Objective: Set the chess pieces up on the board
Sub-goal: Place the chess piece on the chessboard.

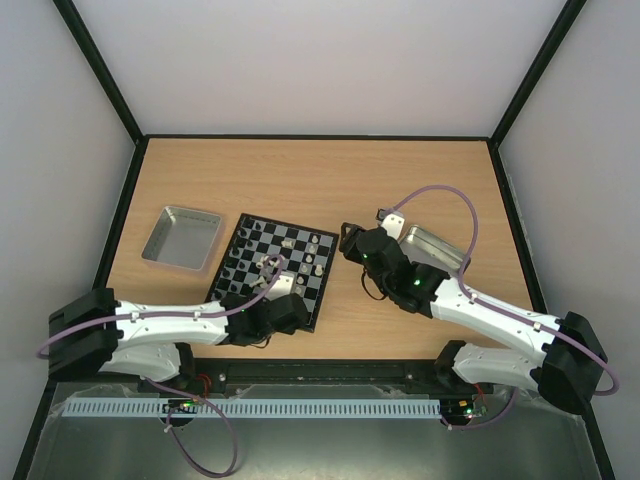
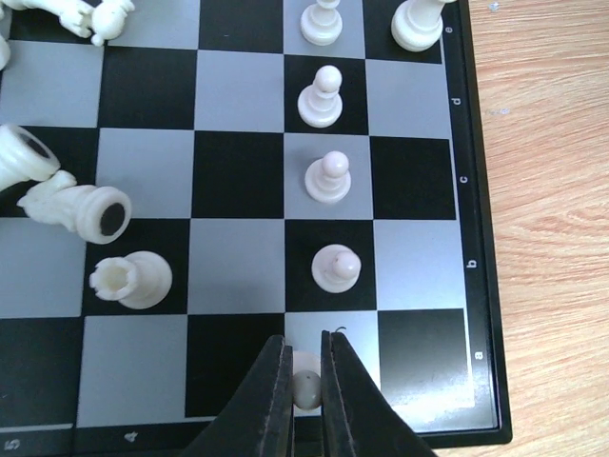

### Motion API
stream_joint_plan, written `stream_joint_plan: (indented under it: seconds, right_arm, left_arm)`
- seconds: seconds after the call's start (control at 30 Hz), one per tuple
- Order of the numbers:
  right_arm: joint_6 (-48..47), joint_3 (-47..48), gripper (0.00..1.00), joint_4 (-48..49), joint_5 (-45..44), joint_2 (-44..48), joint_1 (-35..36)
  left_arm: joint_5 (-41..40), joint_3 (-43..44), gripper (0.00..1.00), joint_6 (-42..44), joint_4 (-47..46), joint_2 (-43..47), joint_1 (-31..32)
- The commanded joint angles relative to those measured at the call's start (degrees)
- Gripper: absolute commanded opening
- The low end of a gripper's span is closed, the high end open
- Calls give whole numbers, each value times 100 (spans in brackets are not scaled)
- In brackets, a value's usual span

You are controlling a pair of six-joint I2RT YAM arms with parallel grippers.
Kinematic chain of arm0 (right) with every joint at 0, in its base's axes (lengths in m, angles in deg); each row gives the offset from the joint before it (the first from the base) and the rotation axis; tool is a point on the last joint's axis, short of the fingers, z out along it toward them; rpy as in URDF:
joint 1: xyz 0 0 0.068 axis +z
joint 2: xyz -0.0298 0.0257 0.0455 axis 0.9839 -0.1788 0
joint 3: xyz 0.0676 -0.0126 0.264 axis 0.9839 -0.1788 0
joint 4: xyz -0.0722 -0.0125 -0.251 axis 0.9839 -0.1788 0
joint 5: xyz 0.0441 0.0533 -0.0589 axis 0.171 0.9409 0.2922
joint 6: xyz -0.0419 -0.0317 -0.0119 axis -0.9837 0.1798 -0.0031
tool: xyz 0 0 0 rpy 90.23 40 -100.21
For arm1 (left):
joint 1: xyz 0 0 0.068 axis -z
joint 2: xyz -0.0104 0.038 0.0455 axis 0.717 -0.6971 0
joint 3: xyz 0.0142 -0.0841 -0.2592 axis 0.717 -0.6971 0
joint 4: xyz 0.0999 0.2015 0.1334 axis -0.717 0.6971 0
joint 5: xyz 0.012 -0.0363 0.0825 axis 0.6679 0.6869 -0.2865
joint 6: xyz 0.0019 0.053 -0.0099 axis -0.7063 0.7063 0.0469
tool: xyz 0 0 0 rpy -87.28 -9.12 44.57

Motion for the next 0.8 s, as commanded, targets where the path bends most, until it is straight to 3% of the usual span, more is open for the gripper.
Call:
stream_joint_plan:
  seconds: [0.0, 0.4, 0.77]
  right_arm:
    - [84, -66, 62, -76, -242, -47, -37]
    - [45, -52, 63, -76, -216, -127, -34]
    - [68, -73, 63, -76, -170, -187, -34]
  left_arm:
    - [-168, -61, 3, 48, -393, -210, 55]
    - [-261, -191, 4, -111, -576, -436, 156]
    - [-175, -245, 11, -123, -594, -378, 240]
